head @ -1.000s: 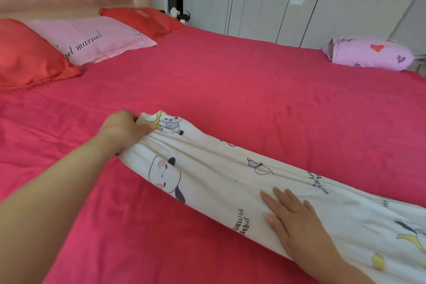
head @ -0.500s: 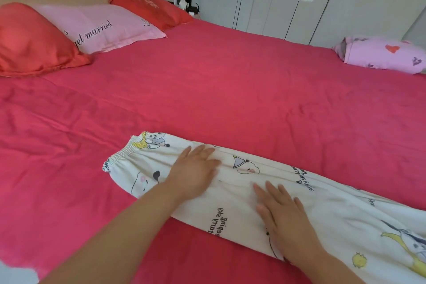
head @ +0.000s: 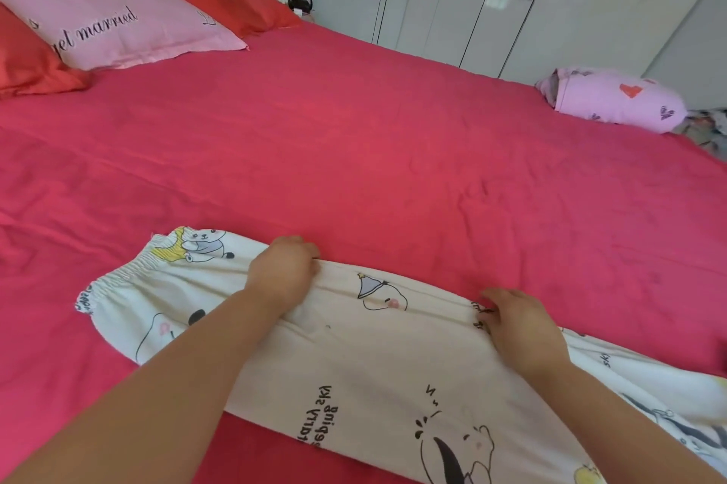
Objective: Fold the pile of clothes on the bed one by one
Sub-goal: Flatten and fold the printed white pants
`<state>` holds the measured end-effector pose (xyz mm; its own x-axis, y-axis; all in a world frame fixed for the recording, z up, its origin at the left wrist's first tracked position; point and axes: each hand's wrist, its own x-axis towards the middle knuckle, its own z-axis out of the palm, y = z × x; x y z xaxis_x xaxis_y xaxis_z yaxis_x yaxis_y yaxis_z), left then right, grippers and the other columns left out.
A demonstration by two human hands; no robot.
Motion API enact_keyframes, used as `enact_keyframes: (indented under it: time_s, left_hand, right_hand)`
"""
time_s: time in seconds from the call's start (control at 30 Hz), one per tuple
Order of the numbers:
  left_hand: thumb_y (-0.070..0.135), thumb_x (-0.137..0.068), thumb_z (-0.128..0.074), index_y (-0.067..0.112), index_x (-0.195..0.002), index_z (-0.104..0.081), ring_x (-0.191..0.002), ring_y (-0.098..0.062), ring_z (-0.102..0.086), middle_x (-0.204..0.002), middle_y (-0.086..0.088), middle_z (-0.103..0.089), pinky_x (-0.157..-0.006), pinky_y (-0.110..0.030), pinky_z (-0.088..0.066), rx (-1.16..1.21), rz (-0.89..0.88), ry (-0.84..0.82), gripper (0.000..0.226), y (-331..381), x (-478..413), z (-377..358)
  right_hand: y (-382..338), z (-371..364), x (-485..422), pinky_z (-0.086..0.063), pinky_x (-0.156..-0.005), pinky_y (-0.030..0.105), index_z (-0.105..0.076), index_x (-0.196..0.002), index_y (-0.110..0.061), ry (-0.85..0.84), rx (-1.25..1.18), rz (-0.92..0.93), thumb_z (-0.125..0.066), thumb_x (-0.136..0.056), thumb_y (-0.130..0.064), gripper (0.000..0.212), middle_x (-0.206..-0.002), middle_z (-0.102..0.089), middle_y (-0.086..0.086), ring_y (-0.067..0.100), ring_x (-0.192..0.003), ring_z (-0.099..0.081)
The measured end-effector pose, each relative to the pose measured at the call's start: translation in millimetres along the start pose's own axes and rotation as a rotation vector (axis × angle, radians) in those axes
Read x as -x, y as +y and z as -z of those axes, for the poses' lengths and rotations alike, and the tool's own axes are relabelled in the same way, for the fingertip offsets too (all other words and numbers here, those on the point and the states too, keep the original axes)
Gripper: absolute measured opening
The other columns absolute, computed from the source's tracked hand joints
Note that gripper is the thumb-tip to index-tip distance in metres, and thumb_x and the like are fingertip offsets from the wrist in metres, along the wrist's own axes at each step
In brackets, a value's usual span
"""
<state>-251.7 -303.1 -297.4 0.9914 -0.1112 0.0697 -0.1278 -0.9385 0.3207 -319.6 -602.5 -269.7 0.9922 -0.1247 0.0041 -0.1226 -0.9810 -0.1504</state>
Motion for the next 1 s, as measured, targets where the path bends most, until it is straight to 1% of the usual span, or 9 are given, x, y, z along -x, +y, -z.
enact_keyframes:
  time_s: [0.1,0.2,0.33,0.43,0.57,0.73,0.8,0.9,1.0]
  left_hand:
    - [0.021,-0.092,-0.048,0.016,-0.103,-0.065,-0.106,-0.026,-0.051,-0.105,-0.007,-0.059,-0.080,-0.034,-0.044,0.062,0.051,0.131,0.020,4,-2,6]
    - [0.016,-0.091,-0.048,0.015,-0.102,-0.065,-0.099,-0.029,-0.053,-0.102,-0.009,-0.059,-0.075,-0.035,-0.043,0.099,0.107,0.246,0.021,8,-6,12]
    - [0.004,-0.088,-0.044,0.016,-0.128,-0.052,-0.116,-0.027,-0.050,-0.129,-0.009,-0.054,-0.090,-0.037,-0.043,0.019,0.145,0.024,0.042,10,-2,6]
    - [0.011,-0.092,-0.044,0.019,-0.143,-0.034,-0.131,-0.020,-0.040,-0.147,-0.003,-0.038,-0.102,-0.033,-0.035,0.054,0.001,0.044,0.053,21,15,10]
    - [0.027,-0.090,-0.045,0.016,-0.135,-0.048,-0.127,-0.022,-0.046,-0.141,-0.003,-0.047,-0.104,-0.033,-0.034,0.039,-0.171,0.113,0.046,30,54,20]
    - [0.037,-0.080,-0.045,0.010,-0.108,-0.069,-0.111,-0.036,-0.057,-0.117,-0.015,-0.064,-0.090,-0.050,-0.044,0.049,0.107,0.391,0.046,-16,108,35]
    - [0.037,-0.092,-0.044,0.020,-0.132,-0.052,-0.136,-0.029,-0.032,-0.144,-0.008,-0.043,-0.106,-0.050,-0.026,0.037,0.260,0.174,0.044,-30,122,39]
    - [0.053,-0.095,-0.028,0.034,-0.148,-0.015,-0.145,-0.020,0.001,-0.158,0.003,-0.006,-0.115,-0.047,0.000,-0.091,0.170,-0.214,0.057,-38,125,31]
    - [0.055,-0.095,-0.029,0.033,-0.148,-0.017,-0.145,-0.020,0.001,-0.158,0.003,-0.007,-0.114,-0.048,0.002,-0.060,0.172,-0.233,0.058,-39,122,31]
  right_hand:
    - [0,3,-1,-0.042,-0.070,0.033,-0.067,-0.101,-0.016,0.073,-0.027,-0.001,-0.054,-0.090,-0.016,0.018,-0.099,-0.063,0.007,0.026,-0.094,-0.056]
    - [-3,10,-5,-0.034,-0.065,0.030,-0.068,-0.102,-0.013,0.199,-0.106,-0.024,-0.051,-0.091,-0.013,0.019,-0.100,-0.062,0.010,0.026,-0.088,-0.055]
    - [-6,3,1,-0.035,-0.089,0.026,-0.056,-0.126,-0.015,0.071,-0.193,0.050,-0.052,-0.091,-0.012,0.035,-0.125,-0.056,0.009,0.023,-0.116,-0.050]
    - [-5,-4,22,-0.030,-0.095,0.019,-0.049,-0.133,-0.018,0.049,-0.200,0.084,-0.049,-0.095,-0.022,0.038,-0.136,-0.049,0.002,0.017,-0.124,-0.045]
    - [-2,-2,51,-0.025,-0.093,0.012,-0.052,-0.131,-0.019,0.079,-0.217,0.127,-0.053,-0.093,-0.022,0.038,-0.135,-0.050,-0.002,0.016,-0.123,-0.047]
    - [14,1,87,-0.027,-0.089,0.012,-0.058,-0.124,-0.018,0.071,-0.223,0.127,-0.057,-0.090,-0.017,0.034,-0.128,-0.056,-0.002,0.016,-0.118,-0.051]
    - [15,-1,98,-0.029,-0.099,0.019,-0.057,-0.127,-0.019,0.037,-0.196,0.117,-0.055,-0.091,-0.017,0.036,-0.134,-0.053,-0.001,0.017,-0.124,-0.048]
    - [8,-4,107,-0.024,-0.111,0.033,-0.050,-0.133,-0.024,0.000,-0.170,0.116,-0.051,-0.093,-0.022,0.040,-0.144,-0.042,0.001,0.018,-0.135,-0.036]
    - [-12,-1,112,-0.012,-0.115,0.038,-0.029,-0.143,-0.033,-0.054,-0.107,0.134,-0.033,-0.098,-0.038,0.046,-0.154,-0.022,-0.003,0.015,-0.144,-0.013]
